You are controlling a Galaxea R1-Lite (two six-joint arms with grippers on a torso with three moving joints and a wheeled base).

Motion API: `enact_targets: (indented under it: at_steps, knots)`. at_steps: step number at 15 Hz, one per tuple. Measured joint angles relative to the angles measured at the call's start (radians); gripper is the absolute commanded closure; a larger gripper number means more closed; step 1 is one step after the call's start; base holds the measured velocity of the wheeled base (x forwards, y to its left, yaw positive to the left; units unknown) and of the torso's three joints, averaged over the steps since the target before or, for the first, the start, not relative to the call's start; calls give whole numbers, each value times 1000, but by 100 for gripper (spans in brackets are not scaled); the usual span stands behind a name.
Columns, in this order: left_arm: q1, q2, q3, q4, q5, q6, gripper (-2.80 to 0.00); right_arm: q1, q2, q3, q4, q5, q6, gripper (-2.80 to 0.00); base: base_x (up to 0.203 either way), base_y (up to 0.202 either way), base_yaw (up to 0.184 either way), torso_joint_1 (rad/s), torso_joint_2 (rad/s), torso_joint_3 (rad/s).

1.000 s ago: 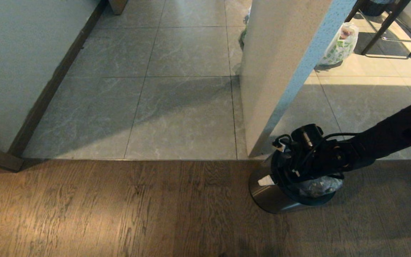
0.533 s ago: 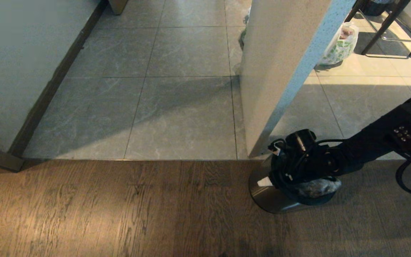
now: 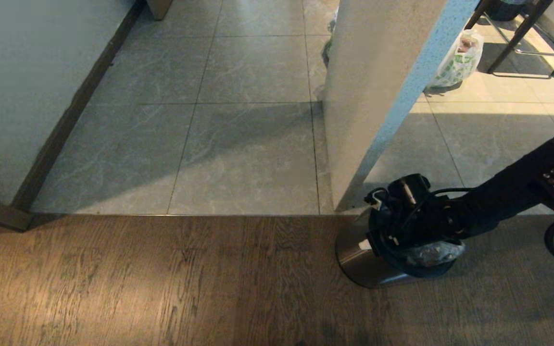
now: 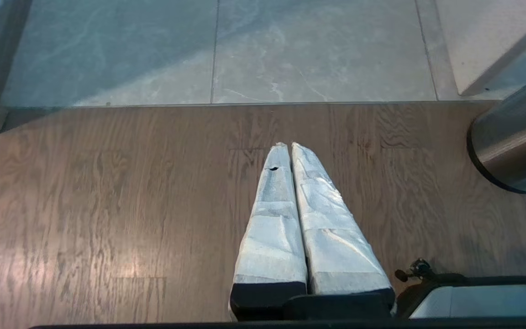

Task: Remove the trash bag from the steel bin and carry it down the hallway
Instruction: Place the outer trash can on the ground

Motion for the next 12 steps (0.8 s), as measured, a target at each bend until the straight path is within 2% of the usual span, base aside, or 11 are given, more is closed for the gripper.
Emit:
enact_targets:
  at_steps: [8, 12]
  knots:
    - [0, 0, 0, 0, 0, -1, 0, 10, -197, 87, 84, 7, -1, 0, 0, 0, 0, 0, 0, 0]
    - [0, 0, 0, 0, 0, 0, 0, 27, -362, 144, 137, 8, -12, 0, 0, 0, 0, 0, 0, 0]
